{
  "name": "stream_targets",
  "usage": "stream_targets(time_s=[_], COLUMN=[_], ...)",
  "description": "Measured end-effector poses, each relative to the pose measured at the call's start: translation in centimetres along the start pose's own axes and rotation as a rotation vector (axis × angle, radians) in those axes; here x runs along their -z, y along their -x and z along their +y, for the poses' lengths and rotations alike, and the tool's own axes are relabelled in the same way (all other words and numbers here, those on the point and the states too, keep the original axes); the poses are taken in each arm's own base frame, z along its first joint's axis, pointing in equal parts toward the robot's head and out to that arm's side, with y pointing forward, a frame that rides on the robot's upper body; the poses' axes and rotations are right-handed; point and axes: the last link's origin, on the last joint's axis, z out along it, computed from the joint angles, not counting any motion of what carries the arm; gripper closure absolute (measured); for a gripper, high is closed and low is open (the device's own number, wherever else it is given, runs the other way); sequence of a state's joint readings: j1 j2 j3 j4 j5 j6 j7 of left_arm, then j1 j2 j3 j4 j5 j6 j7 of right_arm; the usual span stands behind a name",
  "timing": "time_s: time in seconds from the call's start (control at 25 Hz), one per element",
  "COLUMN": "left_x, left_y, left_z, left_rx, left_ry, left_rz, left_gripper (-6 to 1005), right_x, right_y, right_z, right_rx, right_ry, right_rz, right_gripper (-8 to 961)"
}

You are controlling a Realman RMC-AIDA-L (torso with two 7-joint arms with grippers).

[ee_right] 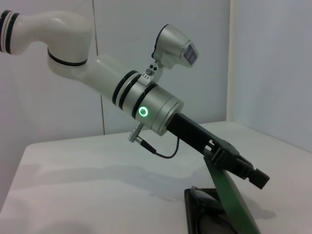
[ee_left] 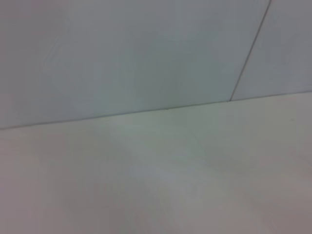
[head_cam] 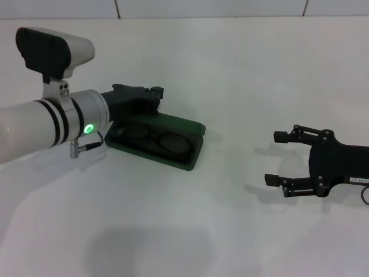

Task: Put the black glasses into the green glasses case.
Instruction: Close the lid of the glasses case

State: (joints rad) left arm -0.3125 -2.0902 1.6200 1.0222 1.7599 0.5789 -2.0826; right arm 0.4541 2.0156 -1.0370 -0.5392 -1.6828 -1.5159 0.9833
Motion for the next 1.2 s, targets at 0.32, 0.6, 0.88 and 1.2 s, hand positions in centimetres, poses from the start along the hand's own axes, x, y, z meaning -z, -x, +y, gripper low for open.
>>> stream_targets(time_s=[0.32, 0.6, 0.88, 1.2], left_x=[0.4, 0.7, 0.7, 0.8], left_y=[0.6, 1.0, 1.6, 2.3], left_z=[-0.4, -0.4, -0.3, -0.2], left_rx=[0.005, 0.003, -0.019, -0.062], left_ry=[-0.005, 0.005, 0.014, 0.014], left_rz=[-0.006, 0.019, 0.012, 0.008], left_gripper=[1000, 999, 999, 999], right_x=[0.0, -0.1, -0.2, -0.3], right_y=[0.0, 0.1, 0.2, 0.2], right_z=[-0.1, -0.2, -0.2, -0.2], right_rx=[0.001, 0.003, 0.002, -0.001], right_ry=[0.0, -0.001, -0.001, 0.0], right_rz=[0.0, 0.001, 0.002, 0.001], right_gripper=[64, 64, 64, 64])
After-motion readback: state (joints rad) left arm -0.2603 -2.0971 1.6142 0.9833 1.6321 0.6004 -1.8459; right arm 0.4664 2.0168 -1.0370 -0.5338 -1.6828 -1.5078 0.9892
